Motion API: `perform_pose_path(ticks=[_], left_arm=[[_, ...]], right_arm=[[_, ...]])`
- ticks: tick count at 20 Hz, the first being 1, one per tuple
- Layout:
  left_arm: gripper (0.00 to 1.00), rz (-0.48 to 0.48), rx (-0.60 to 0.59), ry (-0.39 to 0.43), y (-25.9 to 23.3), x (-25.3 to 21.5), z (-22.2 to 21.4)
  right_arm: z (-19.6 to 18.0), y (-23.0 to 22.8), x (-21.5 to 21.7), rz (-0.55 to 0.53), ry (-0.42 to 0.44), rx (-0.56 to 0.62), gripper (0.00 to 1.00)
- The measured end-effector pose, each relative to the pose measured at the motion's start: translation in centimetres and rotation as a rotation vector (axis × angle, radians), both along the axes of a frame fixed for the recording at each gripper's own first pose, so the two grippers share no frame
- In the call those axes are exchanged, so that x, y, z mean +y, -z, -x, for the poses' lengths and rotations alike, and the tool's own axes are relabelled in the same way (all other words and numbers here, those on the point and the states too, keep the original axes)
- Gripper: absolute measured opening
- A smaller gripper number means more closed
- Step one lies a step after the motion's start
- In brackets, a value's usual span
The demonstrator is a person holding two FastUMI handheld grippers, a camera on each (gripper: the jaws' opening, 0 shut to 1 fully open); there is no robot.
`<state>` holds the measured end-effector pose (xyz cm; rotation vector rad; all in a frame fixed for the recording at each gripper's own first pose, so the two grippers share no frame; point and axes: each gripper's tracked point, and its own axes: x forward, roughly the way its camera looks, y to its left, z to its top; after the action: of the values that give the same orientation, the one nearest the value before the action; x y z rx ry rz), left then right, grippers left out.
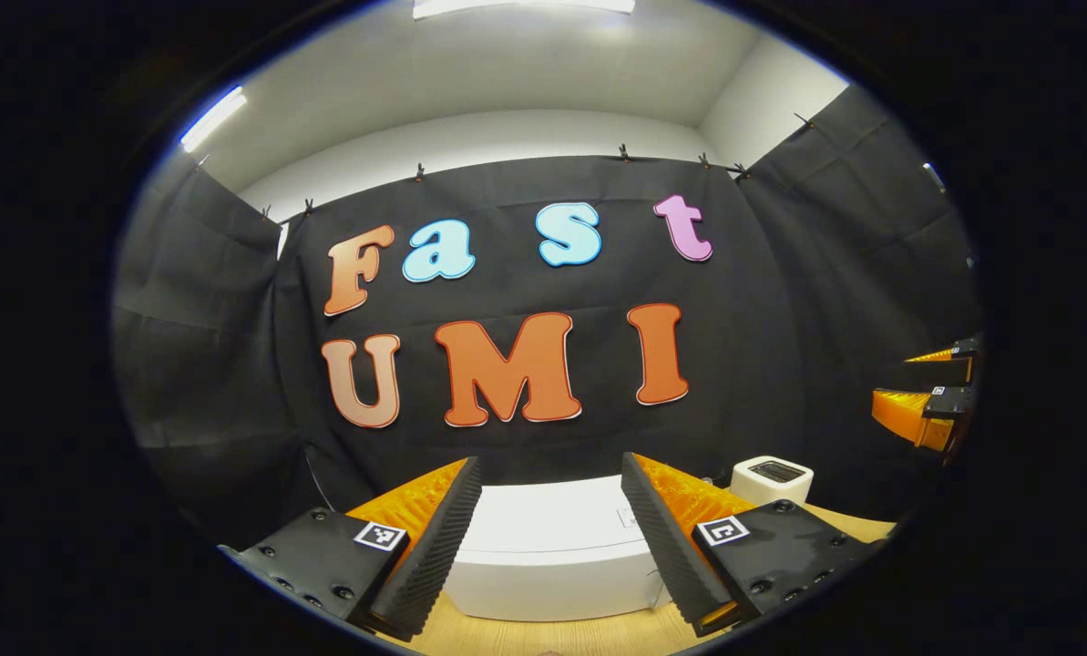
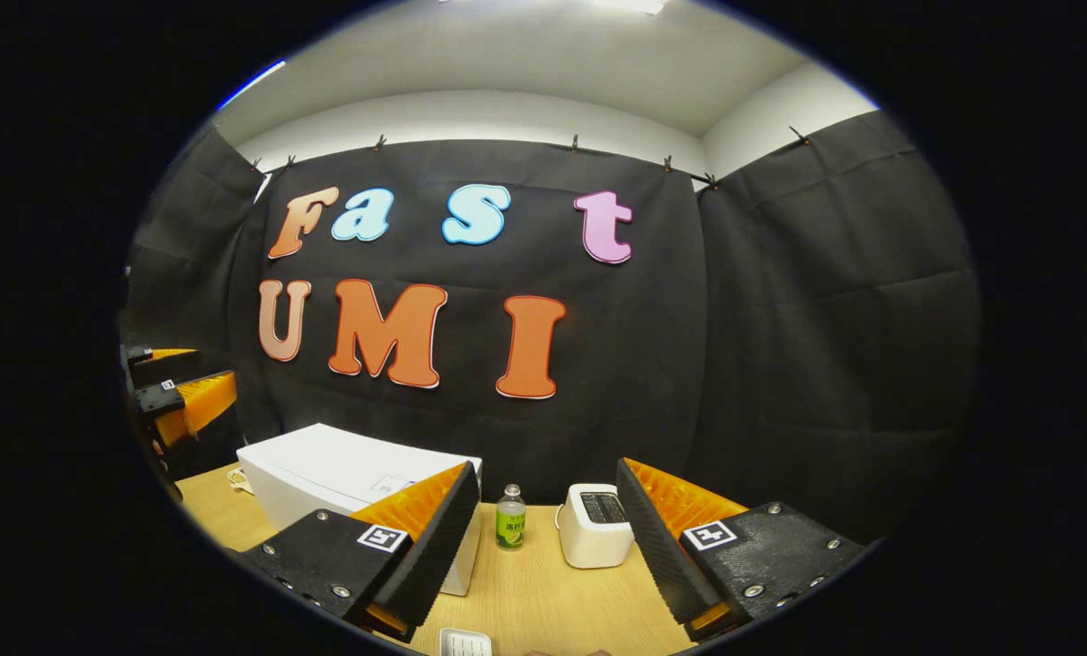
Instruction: Open the microwave oven with the left hand, put the food in, and close the microwave oven.
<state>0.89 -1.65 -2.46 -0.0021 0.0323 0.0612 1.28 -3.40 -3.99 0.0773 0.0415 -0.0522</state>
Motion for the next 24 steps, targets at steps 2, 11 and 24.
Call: perform_pose_path(ticks=[2, 11, 24], left_arm=[[1.0, 0.007, 0.012, 0.015, 0.9, -0.9, -0.2], [1.0, 0.033, 0.092, 0.083, 6.3, -5.7, -1.1], [1.0, 0.028, 0.328, 0.166, 20.2, -13.3, -3.4]], right_arm=[[0.2, 0.8, -0.7, -0.004, 0.014, 0.013, 0.94], [2.4, 2.9, -1.6, -0.002, 0.044, 0.021, 0.94], [7.1, 7.6, -4.6, 0.043, 0.116, 0.128, 0.94]])
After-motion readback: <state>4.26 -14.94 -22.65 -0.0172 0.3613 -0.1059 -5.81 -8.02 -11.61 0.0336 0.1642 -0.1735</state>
